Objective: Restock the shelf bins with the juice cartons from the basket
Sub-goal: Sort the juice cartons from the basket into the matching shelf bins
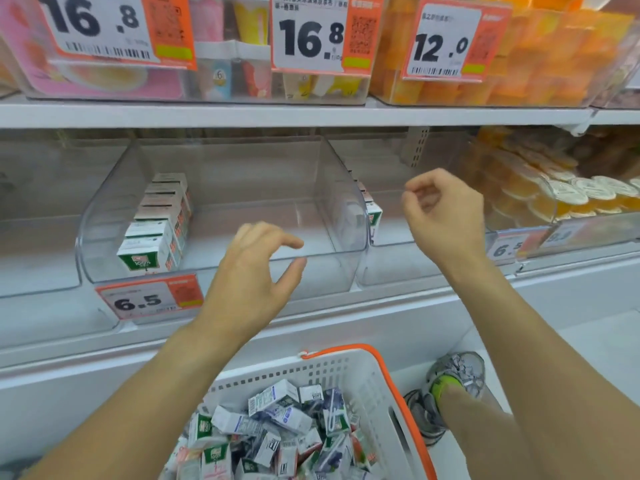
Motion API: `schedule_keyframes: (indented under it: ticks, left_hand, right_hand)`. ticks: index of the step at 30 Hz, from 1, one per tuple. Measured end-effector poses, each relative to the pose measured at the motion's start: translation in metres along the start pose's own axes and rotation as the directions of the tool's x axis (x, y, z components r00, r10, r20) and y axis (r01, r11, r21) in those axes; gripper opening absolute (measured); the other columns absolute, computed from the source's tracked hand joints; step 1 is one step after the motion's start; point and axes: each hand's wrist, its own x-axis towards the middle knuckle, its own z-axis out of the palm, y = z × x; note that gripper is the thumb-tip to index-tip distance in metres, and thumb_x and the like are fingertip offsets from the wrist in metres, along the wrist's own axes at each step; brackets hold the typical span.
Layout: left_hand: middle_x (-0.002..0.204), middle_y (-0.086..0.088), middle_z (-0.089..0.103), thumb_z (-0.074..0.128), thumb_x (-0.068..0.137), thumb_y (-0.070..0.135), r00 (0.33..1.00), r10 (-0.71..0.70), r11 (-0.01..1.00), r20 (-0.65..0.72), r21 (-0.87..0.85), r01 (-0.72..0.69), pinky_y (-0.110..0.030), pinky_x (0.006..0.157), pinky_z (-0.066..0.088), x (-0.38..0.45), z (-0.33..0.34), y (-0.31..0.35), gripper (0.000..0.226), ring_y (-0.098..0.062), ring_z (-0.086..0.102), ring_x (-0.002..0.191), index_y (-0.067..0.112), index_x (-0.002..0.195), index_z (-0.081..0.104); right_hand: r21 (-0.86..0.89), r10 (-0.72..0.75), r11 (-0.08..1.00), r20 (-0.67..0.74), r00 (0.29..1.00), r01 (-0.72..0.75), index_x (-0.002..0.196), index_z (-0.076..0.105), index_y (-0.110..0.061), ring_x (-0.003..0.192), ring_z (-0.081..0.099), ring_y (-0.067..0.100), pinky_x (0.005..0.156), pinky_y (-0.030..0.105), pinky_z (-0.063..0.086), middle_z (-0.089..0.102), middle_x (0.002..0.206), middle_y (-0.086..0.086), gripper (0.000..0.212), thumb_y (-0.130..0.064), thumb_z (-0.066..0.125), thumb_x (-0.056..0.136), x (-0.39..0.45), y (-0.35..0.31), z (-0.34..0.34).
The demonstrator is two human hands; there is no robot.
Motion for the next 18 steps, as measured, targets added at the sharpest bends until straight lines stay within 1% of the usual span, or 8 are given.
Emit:
schedule_keyframes:
  ticks: [2,3,4,6,8,11,14,18]
  left_hand:
    - [0.087,0.003,0.064,0.068,0.088,0.011,0.986,0.088,0.996,-0.141,0.0,-0.088,-0.025,0.079,0.042,-0.005,0.006,0.017,0.001,-0.016,0.054,0.085,0.012,0.088,0.068]
    - [0.082,0.004,0.063,0.067,0.087,0.01,0.988,0.076,0.995,-0.132,-0.047,-0.083,-0.021,0.075,0.04,-0.01,0.012,0.025,0.003,-0.014,0.053,0.079,0.012,0.085,0.067]
    - [0.078,0.006,0.063,0.066,0.088,0.01,0.998,0.041,0.993,-0.055,-0.112,-0.047,-0.018,0.07,0.04,-0.016,0.019,0.031,0.004,-0.012,0.054,0.073,0.013,0.085,0.066]
    - [0.074,0.009,0.065,0.065,0.089,0.015,0.967,-0.041,0.981,0.251,-0.172,0.086,-0.023,0.066,0.045,-0.033,0.041,0.031,0.005,-0.011,0.057,0.067,0.018,0.087,0.067]
    - [0.077,0.011,0.066,0.064,0.09,0.019,0.843,-0.094,0.982,0.529,-0.09,0.166,-0.026,0.067,0.048,-0.058,0.066,0.02,0.005,-0.007,0.059,0.068,0.021,0.089,0.069]
    - [0.091,0.004,0.069,0.062,0.093,0.018,0.658,-0.223,0.958,0.719,0.038,0.283,-0.022,0.073,0.044,-0.102,0.095,-0.002,0.01,-0.011,0.061,0.078,0.017,0.1,0.069]
    - [0.102,-0.003,0.069,0.059,0.095,0.02,0.483,-0.342,0.919,0.806,0.178,0.353,-0.023,0.077,0.045,-0.142,0.113,-0.025,0.015,-0.015,0.06,0.086,0.014,0.107,0.066]
    - [0.111,-0.007,0.066,0.059,0.095,0.018,0.398,-0.548,0.8,0.736,0.322,0.506,-0.028,0.082,0.05,-0.197,0.134,-0.048,0.018,-0.018,0.059,0.09,0.012,0.111,0.063]
  right_hand:
    - [0.126,-0.027,0.992,-0.036,0.999,0.031,0.089,0.067,-0.014,0.066,0.057,0.004,0.064,0.013,0.046,0.064,0.077,-0.009,0.004,-0.012,0.065,0.088,-0.028,-0.008,-0.014]
    - [0.175,-0.024,0.984,-0.001,1.0,0.024,0.089,0.067,-0.013,0.066,0.058,0.006,0.062,0.013,0.046,0.064,0.076,-0.01,0.003,-0.01,0.065,0.089,-0.044,-0.007,-0.017]
    - [0.212,-0.006,0.977,0.07,0.998,-0.009,0.09,0.067,-0.013,0.066,0.059,0.008,0.061,0.015,0.047,0.064,0.076,-0.01,0.004,-0.009,0.066,0.089,-0.062,-0.003,-0.018]
    - [0.236,0.074,0.961,0.281,0.957,-0.143,0.089,0.067,-0.014,0.064,0.064,0.013,0.061,0.022,0.053,0.066,0.074,-0.005,0.005,-0.009,0.067,0.089,-0.096,0.015,-0.012]
    - [0.173,0.205,0.927,0.507,0.837,-0.332,0.089,0.066,-0.011,0.06,0.067,0.018,0.06,0.032,0.059,0.066,0.074,0.007,0.005,-0.007,0.068,0.09,-0.13,0.041,0.002]
    - [0.009,0.352,0.862,0.709,0.611,-0.507,0.09,0.066,-0.003,0.06,0.068,0.022,0.063,0.05,0.061,0.064,0.071,0.011,0.001,-0.003,0.066,0.09,-0.18,0.077,0.023]
    - [-0.14,0.336,0.897,0.832,0.442,-0.419,0.092,0.067,-0.007,0.069,0.069,0.025,0.071,0.05,0.06,0.066,0.077,0.001,0.003,-0.009,0.066,0.09,-0.218,0.103,0.043]
    - [-0.252,0.326,0.918,0.918,0.223,-0.307,0.113,0.064,-0.019,0.088,0.064,0.021,0.089,0.042,0.056,0.063,0.116,0.008,0.026,-0.025,0.072,0.089,-0.255,0.118,0.072]
